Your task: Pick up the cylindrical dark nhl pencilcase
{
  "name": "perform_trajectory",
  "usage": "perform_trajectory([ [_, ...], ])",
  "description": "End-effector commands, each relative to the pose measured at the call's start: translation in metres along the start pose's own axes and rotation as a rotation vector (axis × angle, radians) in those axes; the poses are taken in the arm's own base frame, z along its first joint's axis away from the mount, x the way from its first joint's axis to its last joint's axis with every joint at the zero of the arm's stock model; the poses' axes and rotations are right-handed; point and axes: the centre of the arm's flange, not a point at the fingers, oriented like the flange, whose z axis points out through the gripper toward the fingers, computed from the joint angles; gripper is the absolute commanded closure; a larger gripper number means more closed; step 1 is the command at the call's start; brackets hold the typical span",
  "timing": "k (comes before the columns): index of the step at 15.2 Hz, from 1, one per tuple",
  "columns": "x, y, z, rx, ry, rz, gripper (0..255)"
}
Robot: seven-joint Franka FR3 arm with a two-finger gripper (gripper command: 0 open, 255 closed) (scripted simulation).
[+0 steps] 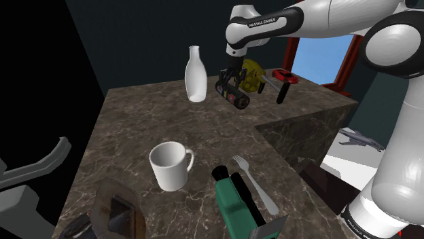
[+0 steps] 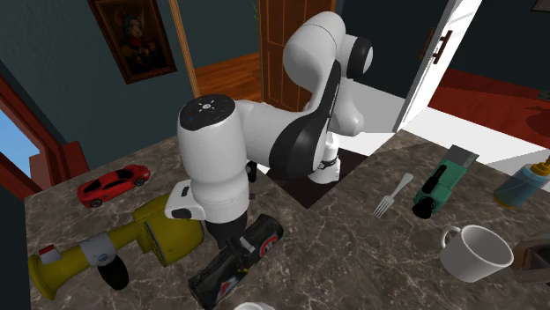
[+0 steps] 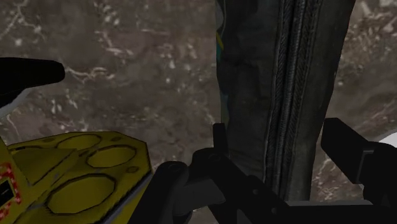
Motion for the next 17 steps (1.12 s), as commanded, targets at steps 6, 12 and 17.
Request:
perform_trajectory([
  [6, 0.002, 0.0, -0.03, -0.001, -0.001, 0.001, 255],
  [12, 0.005, -0.002, -0.062, -0.001, -0.001, 0.001, 255],
  [17, 0.006, -0.002, -0.078, -0.001, -0.001, 0.001, 255],
])
